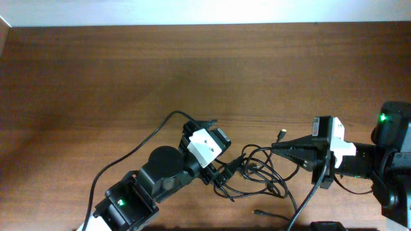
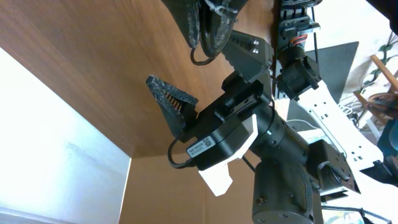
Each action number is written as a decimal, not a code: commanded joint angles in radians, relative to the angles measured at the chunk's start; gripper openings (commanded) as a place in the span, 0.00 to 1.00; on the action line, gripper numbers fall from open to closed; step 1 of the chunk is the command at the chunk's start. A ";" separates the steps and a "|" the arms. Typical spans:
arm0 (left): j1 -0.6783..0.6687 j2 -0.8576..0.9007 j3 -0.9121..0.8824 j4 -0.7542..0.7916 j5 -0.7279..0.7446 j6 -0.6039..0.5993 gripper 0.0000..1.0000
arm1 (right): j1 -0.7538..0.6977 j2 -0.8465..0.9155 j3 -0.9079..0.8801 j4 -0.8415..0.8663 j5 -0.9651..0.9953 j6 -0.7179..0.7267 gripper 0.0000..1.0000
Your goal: Untangle cables
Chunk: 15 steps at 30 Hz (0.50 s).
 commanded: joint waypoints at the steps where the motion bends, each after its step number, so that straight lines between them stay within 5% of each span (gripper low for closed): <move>1: 0.002 0.000 0.007 -0.003 0.069 0.077 0.99 | -0.002 -0.008 0.021 -0.001 -0.043 -0.011 0.04; 8: 0.066 -0.094 0.007 -0.015 -0.045 0.076 0.99 | -0.002 -0.008 0.021 -0.016 0.113 -0.011 0.04; 11: 0.182 -0.154 0.007 -0.063 0.196 0.077 0.99 | -0.002 -0.008 0.021 -0.013 0.116 -0.011 0.04; 15: 0.287 -0.155 0.007 -0.204 0.670 0.278 0.99 | -0.002 -0.008 0.021 -0.013 0.079 -0.011 0.04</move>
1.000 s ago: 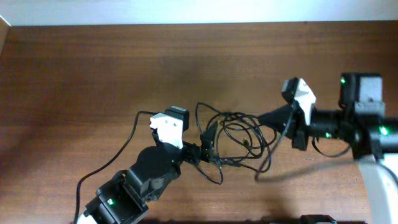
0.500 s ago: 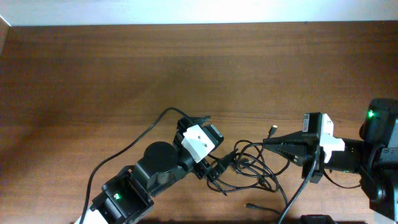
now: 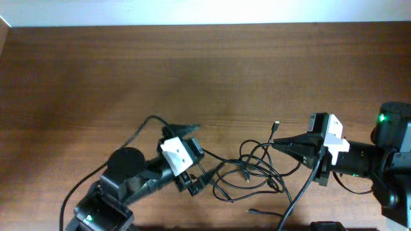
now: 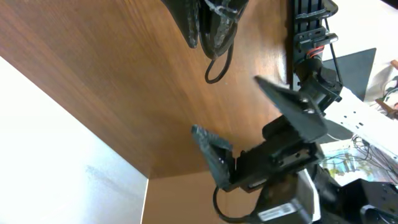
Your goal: Untangle cables
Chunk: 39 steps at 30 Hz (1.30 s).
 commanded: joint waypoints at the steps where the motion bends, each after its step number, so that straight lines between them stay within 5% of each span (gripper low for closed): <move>1: 0.032 0.032 0.006 -0.093 0.354 0.220 0.99 | -0.002 -0.008 0.021 0.003 -0.087 -0.011 0.04; 5: 0.032 0.149 0.006 -0.107 0.500 0.381 0.99 | -0.002 -0.008 0.021 0.003 -0.156 -0.011 0.04; 11: 0.032 0.277 0.006 0.011 0.607 0.381 0.99 | -0.002 -0.008 0.021 -0.001 -0.176 -0.011 0.04; 12: 0.032 0.277 0.006 0.015 0.608 0.381 0.84 | -0.002 -0.008 0.021 -0.001 -0.176 -0.011 0.04; 13: 0.032 0.277 0.006 0.014 0.612 0.381 0.40 | -0.002 -0.008 0.021 -0.001 -0.175 -0.011 0.04; 15: 0.032 0.277 0.006 0.013 0.634 0.381 0.00 | -0.002 -0.008 0.021 -0.001 -0.176 -0.010 0.04; 21: 0.032 0.277 0.006 0.013 0.608 0.350 0.00 | -0.002 -0.008 0.021 -0.001 -0.176 -0.006 0.04; 25: 0.032 0.278 0.006 -0.019 -0.135 -0.225 0.00 | -0.002 -0.008 0.021 0.005 -0.175 0.024 0.04; 26: 0.032 0.278 0.006 -0.047 -0.220 -0.310 0.00 | -0.003 -0.008 0.021 0.017 -0.162 0.036 0.04; 30: 0.032 0.278 0.006 -0.095 -0.234 -0.506 0.00 | -0.004 -0.008 0.021 0.157 0.174 0.409 0.04; 33: 0.032 0.277 0.006 -0.083 -0.146 -0.509 0.00 | -0.004 -0.006 0.021 0.165 0.439 0.529 0.04; 34: 0.032 0.277 0.006 -0.076 -0.111 -0.483 0.00 | -0.003 -0.007 0.021 0.164 0.439 0.529 0.09; 35: 0.032 0.277 0.006 -0.027 0.053 -0.381 0.00 | -0.003 -0.005 0.020 0.145 0.439 0.480 0.41; 37: 0.032 0.277 0.006 0.083 0.273 -0.284 0.00 | -0.003 0.019 0.020 0.103 0.446 0.458 0.64; 39: 0.032 0.278 0.006 0.169 0.275 -0.278 0.00 | -0.002 0.072 0.020 0.055 0.442 0.521 0.88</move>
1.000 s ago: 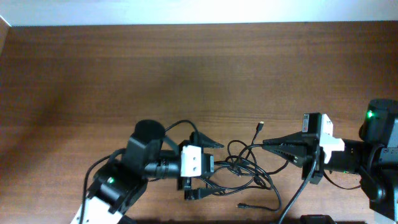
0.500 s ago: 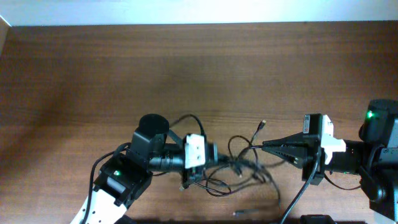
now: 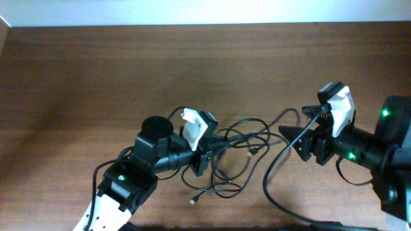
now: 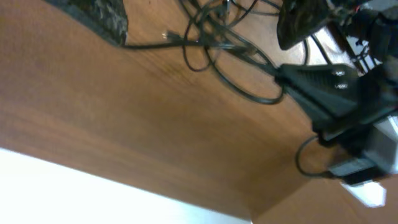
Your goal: Untangle cables
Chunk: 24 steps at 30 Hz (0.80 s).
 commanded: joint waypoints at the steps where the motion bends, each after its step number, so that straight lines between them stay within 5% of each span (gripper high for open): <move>1: 0.002 -0.003 0.010 0.084 0.113 0.060 0.00 | -0.001 0.073 0.010 -0.045 0.015 0.106 0.92; 7: 0.002 -0.003 0.010 0.089 0.098 0.089 0.00 | -0.001 0.193 0.010 -0.061 -0.217 0.106 0.95; 11: 0.029 -0.011 0.010 0.018 0.196 0.073 0.00 | -0.001 0.193 0.010 -0.167 -0.212 -0.499 0.89; 16: 0.227 -0.077 0.010 0.035 0.473 0.040 0.00 | -0.001 0.194 0.010 -0.218 -0.138 -0.809 0.88; 20: 0.238 -0.076 0.010 0.036 0.558 0.041 0.00 | -0.001 0.195 0.010 -0.206 -0.137 -0.875 0.70; 21: 0.238 -0.076 0.010 0.034 0.553 0.042 0.00 | -0.001 0.195 0.010 -0.200 -0.138 -0.875 0.53; 24: 0.238 -0.065 0.010 -0.062 0.402 0.066 0.00 | -0.001 0.195 0.010 -0.199 -0.151 -0.875 0.49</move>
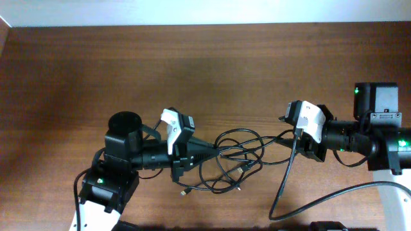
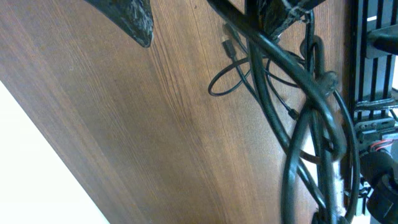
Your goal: Untangle cables
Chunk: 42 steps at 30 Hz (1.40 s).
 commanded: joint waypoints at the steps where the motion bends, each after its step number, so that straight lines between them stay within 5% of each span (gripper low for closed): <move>1: 0.004 0.002 0.010 -0.059 -0.114 0.016 0.00 | -0.001 0.002 0.007 0.002 -0.016 -0.013 0.43; 3: 0.004 0.002 0.010 -0.055 -0.140 0.016 0.00 | -0.001 0.002 0.007 0.001 -0.037 -0.013 0.17; 4: 0.004 0.001 0.010 -0.054 -0.138 0.015 0.00 | -0.001 0.002 0.007 -0.003 -0.036 -0.013 0.13; 10: 0.003 0.002 0.010 0.050 0.114 0.015 0.00 | -0.001 0.013 0.007 0.014 -0.025 -0.013 0.46; 14: 0.003 0.002 0.010 0.052 0.120 0.016 0.00 | -0.001 0.039 0.007 0.026 -0.026 -0.013 0.46; 16: 0.003 0.002 0.010 0.035 0.022 0.007 0.00 | -0.001 0.039 0.007 0.025 -0.064 -0.009 0.06; 23: 0.003 0.002 0.010 -0.106 -0.370 -0.237 0.00 | -0.003 0.039 0.008 0.032 -0.462 -0.008 0.07; 27: 0.003 0.002 0.010 -0.234 -0.450 -0.240 0.00 | -0.126 0.039 0.008 0.193 -0.553 0.339 0.07; 31: 0.003 0.002 0.010 -0.245 -0.449 -0.240 0.00 | -0.306 0.039 0.008 0.237 -0.553 0.520 0.07; 33: 0.003 0.002 0.010 -0.228 -0.340 -0.153 0.00 | -0.335 0.039 0.007 0.228 -0.530 0.523 0.18; 35: 0.003 0.002 0.010 -0.185 -0.171 -0.048 0.00 | -0.334 0.039 0.007 0.180 -0.496 0.523 0.68; 36: 0.003 0.002 0.010 -0.164 -0.176 -0.034 0.00 | -0.334 0.039 0.007 0.126 -0.502 0.523 0.74; 37: 0.003 0.002 0.010 -0.134 -0.175 -0.005 0.00 | -0.334 0.039 0.007 0.049 -0.516 0.523 0.99; 42: 0.003 0.002 0.010 0.116 -0.176 0.004 0.00 | -0.334 0.039 0.007 -0.252 -0.597 0.524 0.99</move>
